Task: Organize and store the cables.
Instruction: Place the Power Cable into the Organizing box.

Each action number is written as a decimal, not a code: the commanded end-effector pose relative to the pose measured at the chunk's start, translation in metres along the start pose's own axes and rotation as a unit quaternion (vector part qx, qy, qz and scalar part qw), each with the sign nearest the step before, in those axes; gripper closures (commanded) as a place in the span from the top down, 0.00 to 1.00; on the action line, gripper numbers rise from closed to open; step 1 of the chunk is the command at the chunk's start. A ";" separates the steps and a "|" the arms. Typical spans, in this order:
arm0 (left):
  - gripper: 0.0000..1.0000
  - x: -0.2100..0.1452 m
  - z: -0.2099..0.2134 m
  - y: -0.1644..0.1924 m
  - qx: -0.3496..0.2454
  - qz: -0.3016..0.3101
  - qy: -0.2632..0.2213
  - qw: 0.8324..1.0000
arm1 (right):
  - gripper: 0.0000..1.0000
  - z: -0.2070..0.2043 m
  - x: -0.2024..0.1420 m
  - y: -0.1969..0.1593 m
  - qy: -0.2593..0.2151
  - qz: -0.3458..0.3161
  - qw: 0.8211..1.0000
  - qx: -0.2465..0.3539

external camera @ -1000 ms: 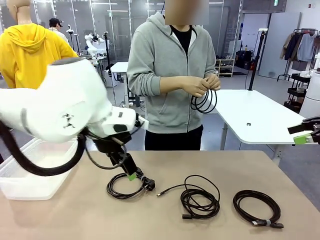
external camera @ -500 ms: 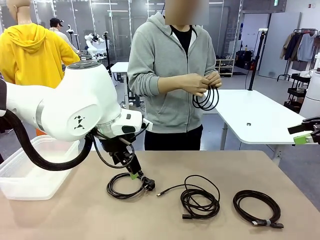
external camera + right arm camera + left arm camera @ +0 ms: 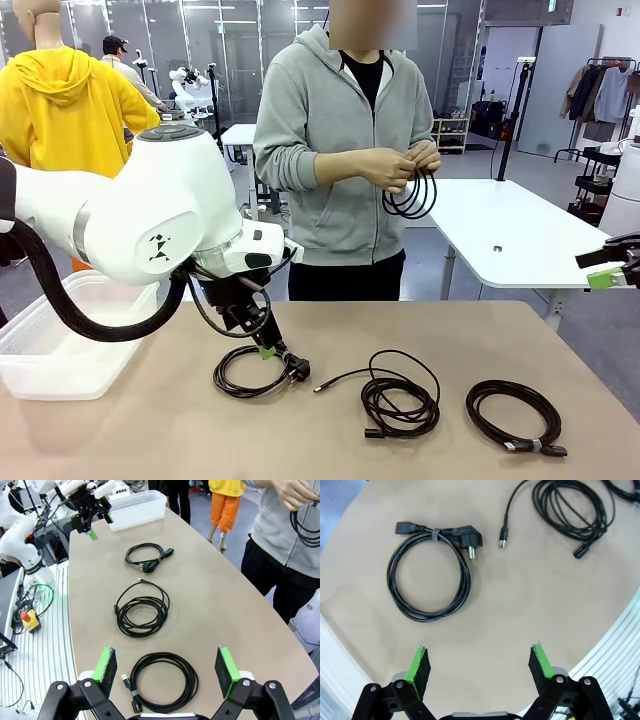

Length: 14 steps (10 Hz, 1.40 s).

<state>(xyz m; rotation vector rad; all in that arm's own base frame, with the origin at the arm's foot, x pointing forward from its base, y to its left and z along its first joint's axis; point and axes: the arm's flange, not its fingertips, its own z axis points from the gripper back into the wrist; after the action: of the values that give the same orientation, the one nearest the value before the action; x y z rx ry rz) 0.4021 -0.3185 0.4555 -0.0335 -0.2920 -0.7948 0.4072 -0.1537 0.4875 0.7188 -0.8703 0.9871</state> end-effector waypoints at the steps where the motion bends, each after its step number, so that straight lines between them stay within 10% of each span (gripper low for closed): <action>1: 1.00 0.045 -0.026 -0.010 -0.017 0.007 -0.004 1.000 | 1.00 -0.001 0.000 0.003 -0.005 0.004 1.000 -0.001; 5: 1.00 0.098 -0.060 0.007 -0.014 0.172 0.046 0.984 | 1.00 -0.001 0.000 0.003 -0.005 0.004 1.000 -0.001; 14: 1.00 0.123 -0.097 0.031 -0.004 0.222 0.102 0.970 | 1.00 -0.001 0.000 0.003 -0.005 0.004 1.000 -0.001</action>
<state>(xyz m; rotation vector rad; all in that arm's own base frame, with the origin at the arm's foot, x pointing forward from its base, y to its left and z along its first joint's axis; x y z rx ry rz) 0.5271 -0.3936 0.3978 -0.0609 -0.0932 -0.3898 0.4071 -0.1537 0.4874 0.7189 -0.8702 0.9869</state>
